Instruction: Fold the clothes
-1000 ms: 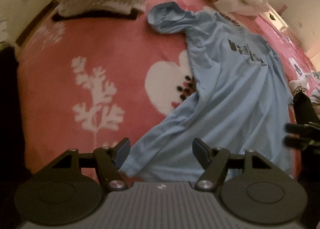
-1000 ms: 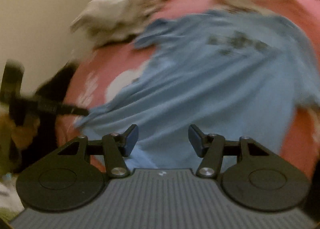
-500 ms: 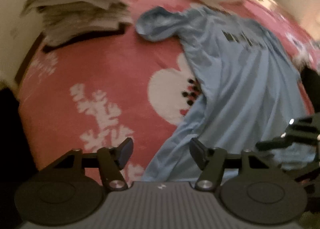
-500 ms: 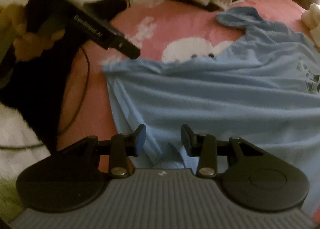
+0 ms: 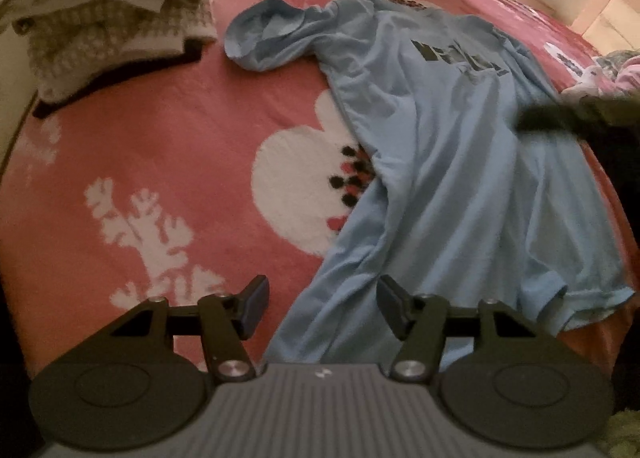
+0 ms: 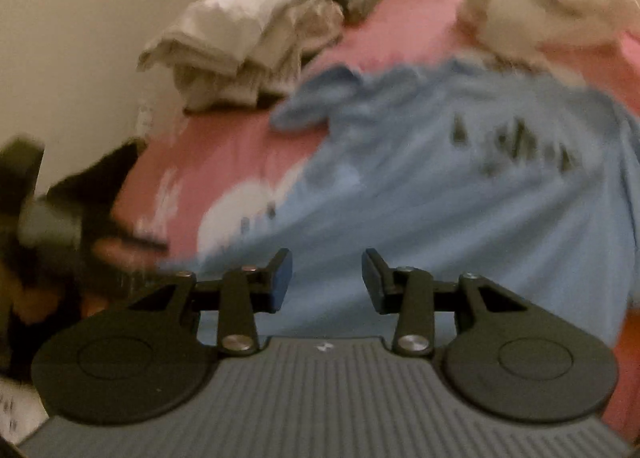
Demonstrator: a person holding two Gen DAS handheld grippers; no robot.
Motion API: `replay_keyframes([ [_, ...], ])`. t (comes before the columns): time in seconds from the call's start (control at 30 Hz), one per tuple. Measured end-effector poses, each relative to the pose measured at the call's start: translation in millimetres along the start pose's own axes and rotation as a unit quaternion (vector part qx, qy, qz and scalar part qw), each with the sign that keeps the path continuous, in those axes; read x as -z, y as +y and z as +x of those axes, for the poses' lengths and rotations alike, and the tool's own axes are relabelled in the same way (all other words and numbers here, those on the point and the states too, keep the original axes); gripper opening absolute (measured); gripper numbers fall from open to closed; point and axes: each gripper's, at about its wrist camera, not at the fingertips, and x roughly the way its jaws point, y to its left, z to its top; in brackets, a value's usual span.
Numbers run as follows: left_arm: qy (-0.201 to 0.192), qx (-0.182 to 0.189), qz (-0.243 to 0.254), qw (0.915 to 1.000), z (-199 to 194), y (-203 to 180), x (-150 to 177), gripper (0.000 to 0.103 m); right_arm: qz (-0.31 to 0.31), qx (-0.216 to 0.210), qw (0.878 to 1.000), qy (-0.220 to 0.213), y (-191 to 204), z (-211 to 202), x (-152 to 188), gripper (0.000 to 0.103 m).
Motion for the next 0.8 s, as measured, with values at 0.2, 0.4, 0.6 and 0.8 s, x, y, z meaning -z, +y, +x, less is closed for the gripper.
replay_keyframes([
  [0.2,-0.017,0.021,-0.012,0.9996,2.7,5.6,10.3,0.069,-0.037,0.022,0.999,0.000,2.6,83.4,-68.7,0.043],
  [0.4,-0.029,0.034,-0.020,0.9988,3.0,10.5,13.1,0.069,-0.132,0.053,0.989,0.035,15.9,164.1,-107.4,0.050],
  [0.6,-0.033,0.048,-0.017,0.9982,0.6,16.3,16.1,0.069,-0.207,0.069,0.974,0.054,23.8,207.3,-111.9,0.054],
  [0.8,-0.032,0.048,-0.015,0.9982,1.8,16.4,17.0,0.070,-0.054,0.062,0.997,-0.002,-20.0,193.0,-134.8,0.005],
])
